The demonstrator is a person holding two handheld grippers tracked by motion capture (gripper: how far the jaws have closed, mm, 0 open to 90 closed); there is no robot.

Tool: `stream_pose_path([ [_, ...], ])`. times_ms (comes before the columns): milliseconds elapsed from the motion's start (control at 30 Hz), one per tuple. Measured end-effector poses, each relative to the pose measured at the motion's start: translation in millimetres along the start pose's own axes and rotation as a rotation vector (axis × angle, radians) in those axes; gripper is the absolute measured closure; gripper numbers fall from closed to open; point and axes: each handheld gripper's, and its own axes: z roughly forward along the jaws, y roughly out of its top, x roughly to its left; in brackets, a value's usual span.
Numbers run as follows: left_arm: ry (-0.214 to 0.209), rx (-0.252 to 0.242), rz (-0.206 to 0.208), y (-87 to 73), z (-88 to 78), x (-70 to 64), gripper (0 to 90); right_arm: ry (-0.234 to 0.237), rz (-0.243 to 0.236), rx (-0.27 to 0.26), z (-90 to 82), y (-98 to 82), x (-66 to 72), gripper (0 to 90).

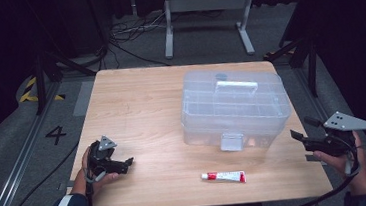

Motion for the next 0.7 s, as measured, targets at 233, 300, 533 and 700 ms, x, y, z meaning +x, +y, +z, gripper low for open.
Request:
stream_pose_path([
  [233, 0.000, 0.000, 0.001, 0.0, 0.0, 0.1, 0.5, -0.021, -0.059, -0.006, 2.9, 31.8, 1.8, 32.4],
  [300, 0.000, 0.000, 0.001, 0.0, 0.0, 0.1, 0.6, -0.052, -0.078, 0.003, 5.2, 35.7, 2.0, 32.7],
  [533, -0.001, 0.001, 0.001, 0.1, 0.0, 0.2, 0.6, -0.036, -0.050, -0.057, 9.4, 50.9, -2.0, 33.9],
  [700, 0.001, 0.000, 0.002, 0.1, 0.1, 0.3, 0.6, -0.017, -0.072, -0.065, 13.7, 63.0, 0.7, 33.4],
])
